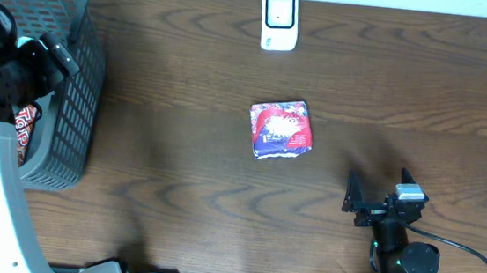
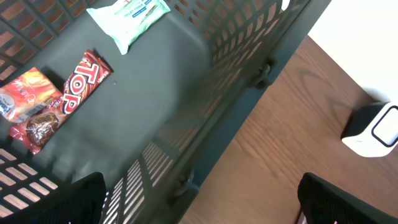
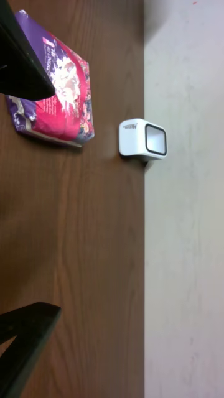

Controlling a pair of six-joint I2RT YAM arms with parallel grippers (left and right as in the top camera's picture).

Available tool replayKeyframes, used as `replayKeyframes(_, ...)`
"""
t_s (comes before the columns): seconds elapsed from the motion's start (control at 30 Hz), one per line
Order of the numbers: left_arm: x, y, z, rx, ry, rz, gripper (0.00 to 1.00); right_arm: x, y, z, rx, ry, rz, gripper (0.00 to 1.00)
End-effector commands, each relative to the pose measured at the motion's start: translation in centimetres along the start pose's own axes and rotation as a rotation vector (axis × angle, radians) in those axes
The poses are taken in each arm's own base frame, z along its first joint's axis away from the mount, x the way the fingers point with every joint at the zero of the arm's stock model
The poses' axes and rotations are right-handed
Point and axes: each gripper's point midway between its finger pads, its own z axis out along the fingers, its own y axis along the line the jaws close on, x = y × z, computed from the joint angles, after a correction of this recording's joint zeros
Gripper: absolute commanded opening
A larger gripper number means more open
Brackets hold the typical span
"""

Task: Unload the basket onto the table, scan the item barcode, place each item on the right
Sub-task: 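Return the left gripper into the basket above the green wipes pack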

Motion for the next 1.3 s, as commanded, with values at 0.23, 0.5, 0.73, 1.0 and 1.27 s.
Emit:
replayKeyframes(0.23, -0.7, 1.5, 1.0, -0.086, -0.004, -0.012, 0.98, 0.1, 0.1, 0.0, -0.003, 0.002, -0.005, 0.99)
replayKeyframes(0.5, -0.4, 1.8, 2.7, -0.105, 0.043, -0.015, 0.98, 0.1, 0.1, 0.0, -0.003, 0.002, -0.005, 0.99)
replayKeyframes(0.73, -0.2, 2.0, 3.3, -0.118, 0.064, -0.016, 0.98, 0.1, 0.1, 0.0, -0.003, 0.002, -0.005, 0.99)
replayKeyframes(1.0, -0.2, 3.9, 3.9, -0.219, 0.045, -0.067, 0.98, 0.1, 0.1, 0.0, -0.003, 0.002, -0.005, 0.99)
replayKeyframes(1.27, 0.7, 4.4, 5.1, -0.234, 0.072, -0.066, 0.98, 0.1, 0.1, 0.0, -0.003, 0.002, -0.005, 0.99)
